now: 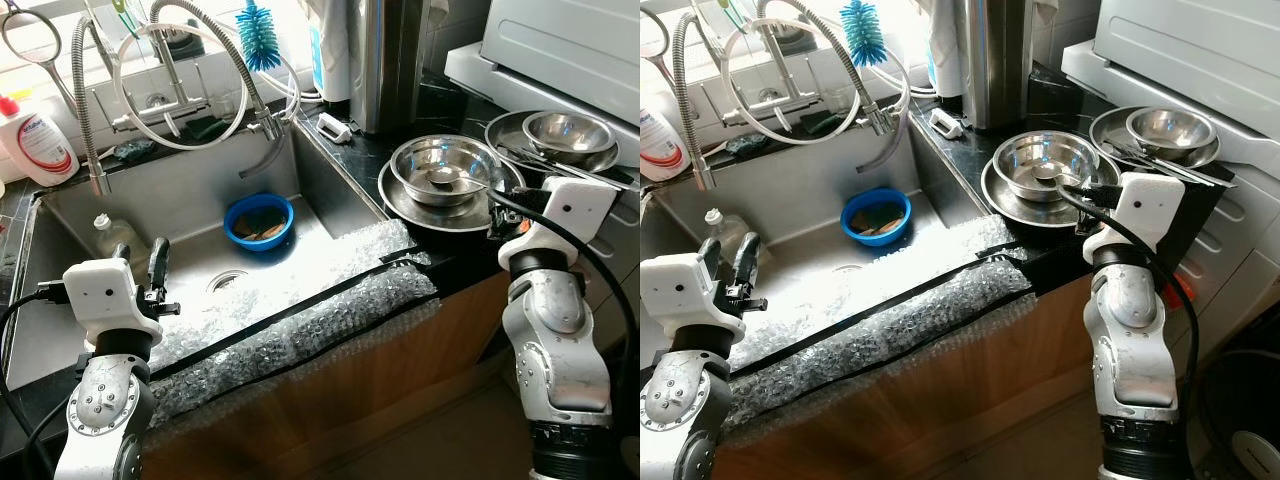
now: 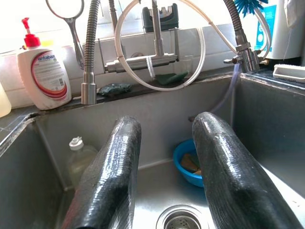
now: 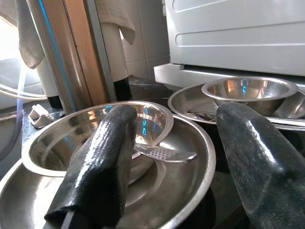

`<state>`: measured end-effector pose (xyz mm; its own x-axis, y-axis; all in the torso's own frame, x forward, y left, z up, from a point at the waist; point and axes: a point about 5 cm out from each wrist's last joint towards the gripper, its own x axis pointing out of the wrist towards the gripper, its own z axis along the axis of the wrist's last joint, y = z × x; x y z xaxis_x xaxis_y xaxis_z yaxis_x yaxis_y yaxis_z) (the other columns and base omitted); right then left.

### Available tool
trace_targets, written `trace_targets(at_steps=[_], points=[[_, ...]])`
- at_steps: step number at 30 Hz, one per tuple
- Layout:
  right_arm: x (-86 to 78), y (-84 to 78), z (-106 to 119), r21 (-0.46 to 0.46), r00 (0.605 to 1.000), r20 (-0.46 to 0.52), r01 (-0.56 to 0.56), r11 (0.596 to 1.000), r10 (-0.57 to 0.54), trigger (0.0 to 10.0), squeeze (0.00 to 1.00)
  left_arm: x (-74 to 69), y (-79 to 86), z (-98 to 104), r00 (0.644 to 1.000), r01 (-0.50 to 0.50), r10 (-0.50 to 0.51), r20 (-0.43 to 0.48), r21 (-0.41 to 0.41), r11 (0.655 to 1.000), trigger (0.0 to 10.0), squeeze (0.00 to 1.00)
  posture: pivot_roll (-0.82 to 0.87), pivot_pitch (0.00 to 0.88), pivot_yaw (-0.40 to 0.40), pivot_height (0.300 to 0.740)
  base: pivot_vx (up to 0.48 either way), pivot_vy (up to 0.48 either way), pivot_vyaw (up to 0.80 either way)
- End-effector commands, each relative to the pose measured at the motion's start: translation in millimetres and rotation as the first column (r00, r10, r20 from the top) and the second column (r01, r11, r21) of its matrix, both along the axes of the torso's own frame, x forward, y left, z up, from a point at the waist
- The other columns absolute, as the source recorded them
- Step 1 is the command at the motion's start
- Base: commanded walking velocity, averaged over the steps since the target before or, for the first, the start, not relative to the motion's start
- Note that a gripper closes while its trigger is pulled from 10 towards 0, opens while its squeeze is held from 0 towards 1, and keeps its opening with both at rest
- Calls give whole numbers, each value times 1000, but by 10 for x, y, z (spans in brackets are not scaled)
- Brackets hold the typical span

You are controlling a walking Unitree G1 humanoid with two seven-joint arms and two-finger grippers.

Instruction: Kitchen organization

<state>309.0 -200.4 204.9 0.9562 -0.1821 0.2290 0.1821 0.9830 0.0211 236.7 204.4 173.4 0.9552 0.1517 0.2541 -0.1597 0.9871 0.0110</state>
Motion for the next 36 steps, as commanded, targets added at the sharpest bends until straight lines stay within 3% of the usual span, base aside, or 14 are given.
trace_targets(at_steps=[1, 16, 17, 18, 19, 20, 36], points=[[31, 37, 1, 29, 1000, -12, -14, 999, 15, 10000, 0, -7, 23, -13, 1000, -5, 5, -13, 15, 1000, 10000, 0, -166, 70, 113, 740, 0, 0, 0], [53, 71, -76, 133, 998, -37, -43, 990, 49, 9961, 0, 24, -40, -18, 1000, -2, 2, -7, 8, 1000, 10000, 0, -162, 70, 112, 740, 0, 0, 0], [53, 65, -78, 137, 998, -37, -43, 990, 48, 3373, 0, 27, -55, -19, 1000, 3, -3, -7, 9, 1000, 10000, 0, -161, 70, 113, 740, 0, 0, 0], [54, 60, -80, 143, 998, -37, -40, 989, 46, 784, 0, 28, -61, -18, 1000, 5, -5, -7, 10, 1000, 10000, 0, -163, 71, 114, 740, 0, 0, 0], [54, 60, -80, 143, 998, -37, -40, 989, 46, 784, 0, 28, -61, -18, 1000, 5, -5, -7, 10, 1000, 10000, 0, -163, 71, 114, 740, 0, 0, 0], [55, 57, -81, 150, 998, -38, -39, 988, 45, 0, 0, 28, -63, -18, 1000, 5, -5, -7, 9, 1000, 10000, 0, -162, 70, 113, 740, 0, 0, 0], [56, 76, -102, 162, 998, -42, -43, 986, 50, 0, 0, 51, -72, -15, 1000, 8, -8, -4, 8, 1000, 10000, 0, -161, 70, 116, 740, 0, 0, 0]])
